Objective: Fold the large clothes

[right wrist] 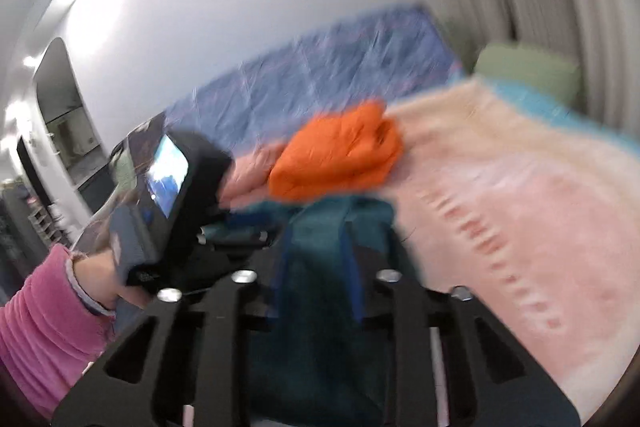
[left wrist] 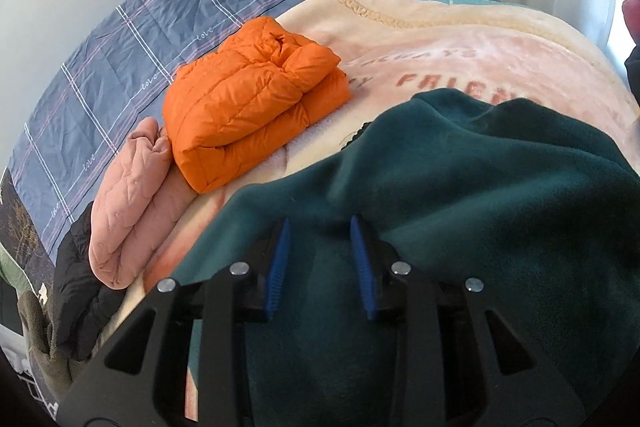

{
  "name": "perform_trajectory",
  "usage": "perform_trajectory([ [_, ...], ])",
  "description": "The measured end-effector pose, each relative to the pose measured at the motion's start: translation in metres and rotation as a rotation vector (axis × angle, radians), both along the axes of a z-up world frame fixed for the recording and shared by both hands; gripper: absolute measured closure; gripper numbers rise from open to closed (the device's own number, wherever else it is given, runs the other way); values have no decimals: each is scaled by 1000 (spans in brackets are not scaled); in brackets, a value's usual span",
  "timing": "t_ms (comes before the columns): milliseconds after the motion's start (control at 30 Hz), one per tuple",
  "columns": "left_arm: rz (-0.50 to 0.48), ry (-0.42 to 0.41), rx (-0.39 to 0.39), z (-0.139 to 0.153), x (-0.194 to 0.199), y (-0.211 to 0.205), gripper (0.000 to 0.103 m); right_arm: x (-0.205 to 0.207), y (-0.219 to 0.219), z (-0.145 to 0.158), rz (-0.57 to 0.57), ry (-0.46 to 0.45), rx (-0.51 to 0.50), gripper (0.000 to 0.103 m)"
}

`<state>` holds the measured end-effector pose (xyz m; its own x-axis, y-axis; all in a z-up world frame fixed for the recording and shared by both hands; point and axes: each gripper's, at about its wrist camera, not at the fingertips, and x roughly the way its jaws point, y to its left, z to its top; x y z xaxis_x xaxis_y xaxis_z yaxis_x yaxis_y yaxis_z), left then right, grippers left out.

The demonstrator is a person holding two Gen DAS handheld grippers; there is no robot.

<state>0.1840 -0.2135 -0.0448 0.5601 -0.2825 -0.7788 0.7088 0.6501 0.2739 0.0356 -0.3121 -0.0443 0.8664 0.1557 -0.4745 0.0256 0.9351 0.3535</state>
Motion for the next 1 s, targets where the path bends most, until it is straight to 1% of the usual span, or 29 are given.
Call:
perform_trajectory([
  [33, 3, 2, -6, 0, 0, 0, 73, 14, -3, -20, -21, 68, 2, 103],
  [67, 11, 4, -13, 0, 1, 0, 73, 32, -8, -52, -59, 143, -9, 103],
  [100, 27, 2, -12, -2, 3, -1, 73, 35, -11, -70, -53, 119, -16, 103],
  [133, 38, -10, -4, -4, 3, -5, 73, 35, -8, -76, -51, 84, -68, 103],
  [167, 37, -32, 3, -3, 0, -10, 73, 35, -7, -75, -59, 89, -94, 103],
  [233, 39, -66, 19, -1, -3, -13, 73, 38, -12, -73, -71, 126, -66, 103],
  [300, 48, -67, -13, 2, -3, -7, 73, 43, -20, -72, -34, 144, -30, 103],
  [367, 59, -70, -107, 14, -8, 9, 68, 45, -31, -71, 5, 153, 21, 103],
  [400, 68, -68, -145, 20, -11, 16, 63, 43, -35, -70, 26, 150, 48, 103],
  [433, 83, -61, -198, 29, -17, 28, 61, 43, -40, -72, 36, 147, 64, 103],
  [467, 93, -61, -223, 36, -25, 36, 51, 44, -43, -73, 43, 144, 73, 103],
  [500, 100, -68, -236, 42, -34, 44, 40, 35, -37, -71, 48, 140, 79, 103],
  [567, 73, -103, -263, 58, -67, 63, 37, 30, -35, -69, 48, 138, 80, 103],
  [600, 41, -128, -274, 65, -92, 73, 32, 29, -33, -68, 46, 135, 66, 103],
  [700, -35, -174, -265, 71, -150, 90, 29, 27, -26, -65, 39, 127, 14, 103],
  [733, -82, -175, -258, 69, -177, 95, 28, 26, -24, -64, 38, 124, 2, 103],
  [767, -121, -155, -255, 66, -193, 97, 28, 26, -23, -64, 38, 123, -3, 103],
  [800, -166, -107, -257, 62, -208, 99, 29, 26, -23, -64, 41, 123, -4, 103],
  [833, -224, -24, -254, 54, -222, 96, 31, 26, -24, -64, 45, 124, -3, 103],
  [867, -266, 38, -235, 45, -231, 91, 46, 26, -24, -64, 49, 125, -2, 103],
  [900, -292, 73, -198, 36, -238, 83, 64, 25, -25, -64, 55, 127, 0, 103],
  [933, -303, 80, -132, 22, -242, 70, 70, 26, -25, -63, 60, 129, -1, 103],
  [967, -285, 66, -82, 10, -240, 59, 80, 26, -25, -63, 65, 131, -3, 103],
  [1000, -240, 64, -46, -4, -231, 46, 88, 26, -25, -62, 70, 133, -7, 103],
])
